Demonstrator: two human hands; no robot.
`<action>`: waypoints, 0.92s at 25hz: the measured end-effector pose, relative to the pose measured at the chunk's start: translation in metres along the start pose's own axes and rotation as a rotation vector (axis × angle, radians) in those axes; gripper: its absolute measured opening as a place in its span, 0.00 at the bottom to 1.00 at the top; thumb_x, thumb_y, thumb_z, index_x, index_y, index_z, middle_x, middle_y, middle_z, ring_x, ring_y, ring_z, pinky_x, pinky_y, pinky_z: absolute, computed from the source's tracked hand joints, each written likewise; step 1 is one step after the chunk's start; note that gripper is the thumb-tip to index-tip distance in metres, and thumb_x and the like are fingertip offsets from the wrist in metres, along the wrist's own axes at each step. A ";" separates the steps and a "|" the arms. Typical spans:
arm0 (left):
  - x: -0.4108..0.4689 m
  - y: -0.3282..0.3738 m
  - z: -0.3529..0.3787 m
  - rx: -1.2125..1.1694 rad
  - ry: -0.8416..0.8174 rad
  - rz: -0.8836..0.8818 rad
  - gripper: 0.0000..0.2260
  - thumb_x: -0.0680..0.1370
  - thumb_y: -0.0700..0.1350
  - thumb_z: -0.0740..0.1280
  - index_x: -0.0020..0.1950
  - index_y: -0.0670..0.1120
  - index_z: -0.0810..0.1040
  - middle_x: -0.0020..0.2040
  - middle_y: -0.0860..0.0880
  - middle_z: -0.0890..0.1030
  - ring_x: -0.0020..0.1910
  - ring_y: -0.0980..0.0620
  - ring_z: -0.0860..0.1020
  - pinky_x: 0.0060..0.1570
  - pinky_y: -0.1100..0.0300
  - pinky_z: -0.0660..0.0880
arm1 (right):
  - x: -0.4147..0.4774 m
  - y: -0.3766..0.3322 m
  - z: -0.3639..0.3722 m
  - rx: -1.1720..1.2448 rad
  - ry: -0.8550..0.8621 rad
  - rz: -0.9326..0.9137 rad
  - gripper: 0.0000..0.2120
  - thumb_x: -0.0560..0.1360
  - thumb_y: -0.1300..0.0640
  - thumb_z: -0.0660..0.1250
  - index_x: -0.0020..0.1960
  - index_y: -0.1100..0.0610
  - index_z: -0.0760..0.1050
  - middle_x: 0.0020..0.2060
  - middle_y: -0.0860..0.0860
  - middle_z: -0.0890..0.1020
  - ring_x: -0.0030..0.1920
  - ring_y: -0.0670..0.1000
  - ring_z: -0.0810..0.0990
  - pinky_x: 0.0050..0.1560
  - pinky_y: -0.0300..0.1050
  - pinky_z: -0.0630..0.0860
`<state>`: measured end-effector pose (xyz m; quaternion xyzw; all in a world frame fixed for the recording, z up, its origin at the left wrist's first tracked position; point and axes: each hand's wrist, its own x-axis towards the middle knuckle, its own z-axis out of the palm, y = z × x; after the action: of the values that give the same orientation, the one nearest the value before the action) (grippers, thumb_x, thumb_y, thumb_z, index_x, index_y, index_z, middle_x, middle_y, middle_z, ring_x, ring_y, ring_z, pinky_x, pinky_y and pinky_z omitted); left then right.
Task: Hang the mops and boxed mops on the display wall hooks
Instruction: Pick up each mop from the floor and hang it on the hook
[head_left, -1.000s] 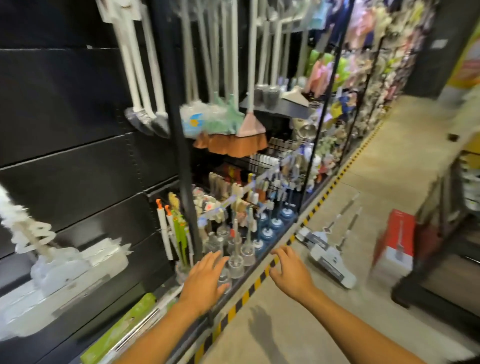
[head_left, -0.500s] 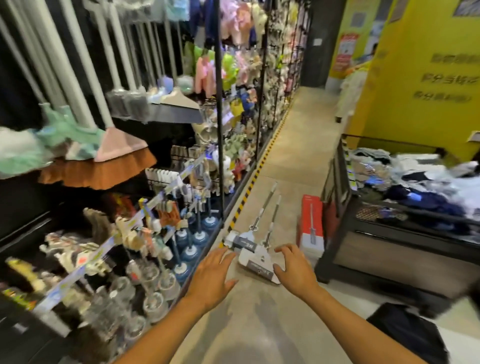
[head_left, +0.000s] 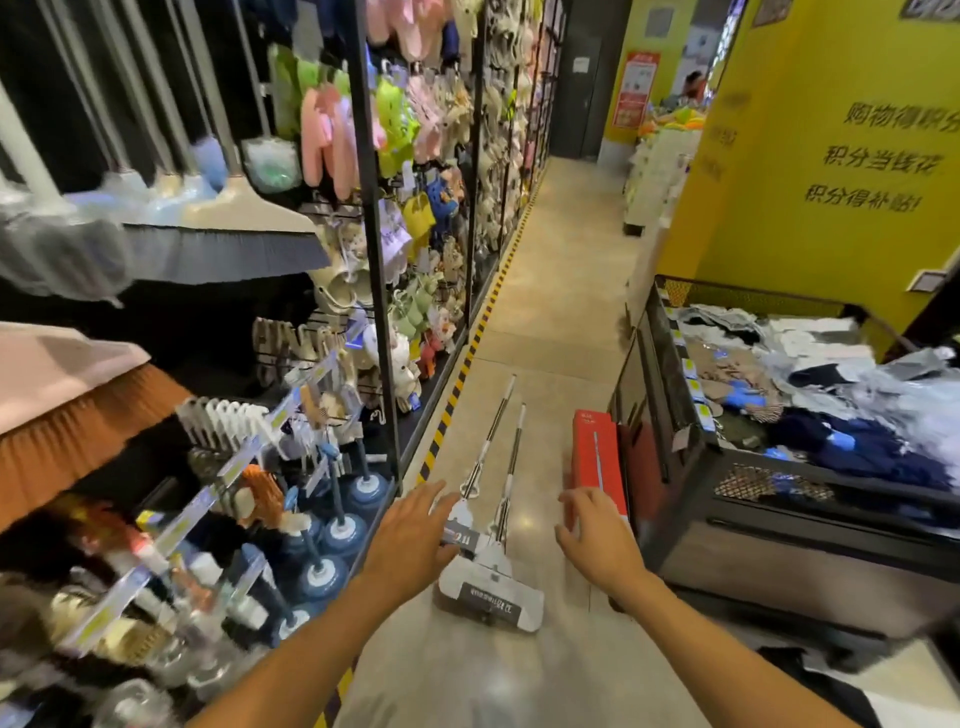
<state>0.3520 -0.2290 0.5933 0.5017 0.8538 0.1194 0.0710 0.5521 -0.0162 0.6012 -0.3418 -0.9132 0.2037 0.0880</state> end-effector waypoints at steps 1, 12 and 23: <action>0.022 -0.003 -0.002 -0.002 -0.017 0.004 0.32 0.80 0.60 0.68 0.82 0.56 0.61 0.83 0.50 0.60 0.83 0.46 0.58 0.78 0.46 0.61 | 0.019 0.001 0.000 0.012 0.003 0.014 0.21 0.77 0.51 0.69 0.69 0.51 0.74 0.65 0.49 0.75 0.65 0.53 0.75 0.64 0.48 0.73; 0.247 -0.012 0.037 -0.042 -0.162 -0.004 0.31 0.84 0.60 0.63 0.84 0.56 0.56 0.85 0.52 0.54 0.85 0.48 0.52 0.80 0.45 0.53 | 0.226 0.077 0.036 0.094 -0.075 0.075 0.21 0.78 0.52 0.70 0.70 0.53 0.74 0.66 0.51 0.75 0.66 0.55 0.75 0.62 0.50 0.75; 0.468 -0.058 0.189 -0.178 -0.327 -0.064 0.42 0.75 0.73 0.42 0.84 0.52 0.59 0.84 0.50 0.60 0.82 0.48 0.61 0.78 0.52 0.63 | 0.439 0.193 0.158 0.306 -0.258 0.255 0.18 0.78 0.56 0.71 0.67 0.53 0.76 0.63 0.49 0.75 0.65 0.53 0.77 0.61 0.42 0.72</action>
<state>0.1210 0.1777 0.3952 0.4789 0.8324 0.1092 0.2566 0.2888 0.3558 0.3849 -0.4080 -0.8249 0.3913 -0.0053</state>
